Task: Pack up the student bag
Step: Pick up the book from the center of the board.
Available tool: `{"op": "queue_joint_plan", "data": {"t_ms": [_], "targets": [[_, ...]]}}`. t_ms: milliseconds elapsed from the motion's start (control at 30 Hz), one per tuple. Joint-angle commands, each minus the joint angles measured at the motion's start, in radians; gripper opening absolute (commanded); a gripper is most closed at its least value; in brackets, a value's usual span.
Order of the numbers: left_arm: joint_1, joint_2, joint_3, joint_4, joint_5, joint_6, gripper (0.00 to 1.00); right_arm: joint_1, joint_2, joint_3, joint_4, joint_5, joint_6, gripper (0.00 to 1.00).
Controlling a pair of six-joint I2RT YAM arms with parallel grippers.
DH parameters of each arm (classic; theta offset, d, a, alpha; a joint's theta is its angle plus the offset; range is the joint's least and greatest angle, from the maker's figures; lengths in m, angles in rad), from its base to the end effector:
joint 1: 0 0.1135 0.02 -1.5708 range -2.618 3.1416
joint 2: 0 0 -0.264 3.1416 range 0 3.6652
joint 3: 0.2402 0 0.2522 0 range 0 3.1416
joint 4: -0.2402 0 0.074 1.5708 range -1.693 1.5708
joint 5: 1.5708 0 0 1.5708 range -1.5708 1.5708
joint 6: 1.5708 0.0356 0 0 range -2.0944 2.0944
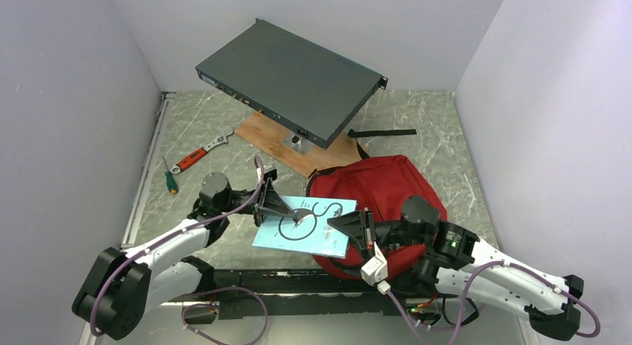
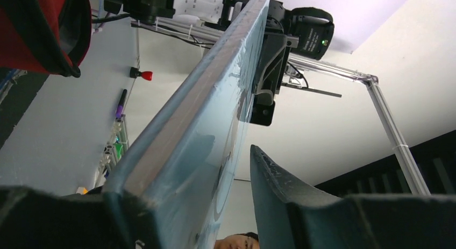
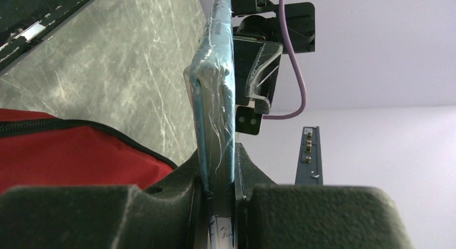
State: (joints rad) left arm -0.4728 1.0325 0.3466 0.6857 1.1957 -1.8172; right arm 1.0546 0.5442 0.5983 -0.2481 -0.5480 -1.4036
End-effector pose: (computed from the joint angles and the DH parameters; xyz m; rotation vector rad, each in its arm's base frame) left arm 0.1623 -0.1202 0.2314 0.1536 -2.0593 2.0343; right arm 0.0519 0.1291 0.3032 -1.7301 0.1989 0.2273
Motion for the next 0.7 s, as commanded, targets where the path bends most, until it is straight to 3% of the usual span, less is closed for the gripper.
{"op": "queue_joint_plan", "data": {"t_ms": [0, 100, 233, 467, 667], "targets": [[-0.018, 0.041, -0.038, 0.392, -0.047, -0.189, 0.39, 0.044, -0.014, 0.022, 0.111, 0.060, -0.045, 0.00], [-0.033, 0.066, -0.057, 0.506, -0.060, -0.254, 0.39, 0.074, -0.010, 0.012, 0.122, 0.118, -0.050, 0.00], [-0.059, 0.065, -0.067, 0.562, -0.079, -0.279, 0.55, 0.091, -0.016, -0.022, 0.177, 0.186, -0.054, 0.00], [-0.063, 0.040, -0.070, 0.608, -0.087, -0.291, 0.42, 0.105, -0.049, -0.027, 0.169, 0.213, -0.043, 0.00], [-0.063, 0.090, -0.096, 0.757, -0.096, -0.355, 0.48, 0.144, -0.090, -0.029, 0.139, 0.270, -0.035, 0.00]]}}
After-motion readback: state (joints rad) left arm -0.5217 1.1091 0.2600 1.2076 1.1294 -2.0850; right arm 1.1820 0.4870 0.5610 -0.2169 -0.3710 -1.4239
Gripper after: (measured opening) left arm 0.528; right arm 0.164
